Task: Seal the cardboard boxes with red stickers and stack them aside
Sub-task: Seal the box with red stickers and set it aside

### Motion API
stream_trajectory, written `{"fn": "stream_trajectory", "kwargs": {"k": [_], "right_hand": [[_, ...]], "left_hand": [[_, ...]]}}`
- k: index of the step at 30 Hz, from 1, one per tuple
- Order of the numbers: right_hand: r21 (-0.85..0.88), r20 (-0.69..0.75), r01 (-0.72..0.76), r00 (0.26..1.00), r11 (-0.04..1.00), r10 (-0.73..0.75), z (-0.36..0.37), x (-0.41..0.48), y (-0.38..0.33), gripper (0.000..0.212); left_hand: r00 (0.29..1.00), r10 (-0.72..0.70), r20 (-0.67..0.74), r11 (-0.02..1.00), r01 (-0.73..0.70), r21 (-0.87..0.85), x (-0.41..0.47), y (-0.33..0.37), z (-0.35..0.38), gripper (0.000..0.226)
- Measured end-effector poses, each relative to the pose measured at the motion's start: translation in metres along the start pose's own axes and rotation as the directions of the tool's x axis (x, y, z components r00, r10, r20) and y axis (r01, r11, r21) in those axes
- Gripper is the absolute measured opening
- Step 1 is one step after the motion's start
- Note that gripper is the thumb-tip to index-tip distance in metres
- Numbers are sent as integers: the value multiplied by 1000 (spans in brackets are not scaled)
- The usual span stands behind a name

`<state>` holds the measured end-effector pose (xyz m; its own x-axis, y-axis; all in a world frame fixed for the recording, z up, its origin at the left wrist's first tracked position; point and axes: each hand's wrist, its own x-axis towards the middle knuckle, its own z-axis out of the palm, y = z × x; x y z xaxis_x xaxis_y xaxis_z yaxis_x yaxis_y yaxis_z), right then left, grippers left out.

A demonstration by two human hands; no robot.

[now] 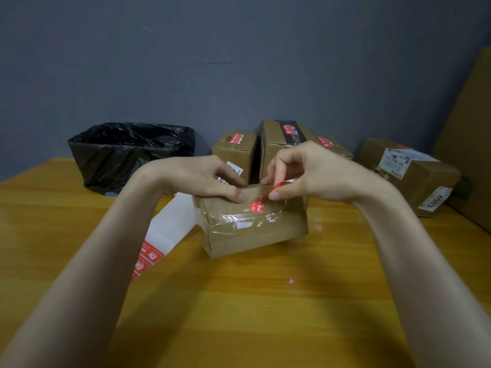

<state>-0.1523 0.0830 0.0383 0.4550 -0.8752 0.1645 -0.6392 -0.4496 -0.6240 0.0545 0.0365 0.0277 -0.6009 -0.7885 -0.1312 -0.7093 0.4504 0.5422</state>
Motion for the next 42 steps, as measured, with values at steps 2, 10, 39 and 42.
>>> {"fn": "stream_trajectory", "kwargs": {"k": [2,10,39,42], "right_hand": [[9,-38,10,999,1000,-10,1,1,2,16],[79,-107,67,993,995,-58,4,6,7,22],[-268,154,-90,979,959,135,3,-5,3,126],[-228,110,-104,985,968,131,-1,-7,-2,113]], "left_hand": [[1000,20,1,1000,-20,-12,-1,0,-2,38],[997,66,32,997,-64,-50,-4,-4,-5,49],[912,120,-392,992,-129,3,5,-4,-2,19],[789,190,-584,981,-138,134,1,6,-5,18]]}}
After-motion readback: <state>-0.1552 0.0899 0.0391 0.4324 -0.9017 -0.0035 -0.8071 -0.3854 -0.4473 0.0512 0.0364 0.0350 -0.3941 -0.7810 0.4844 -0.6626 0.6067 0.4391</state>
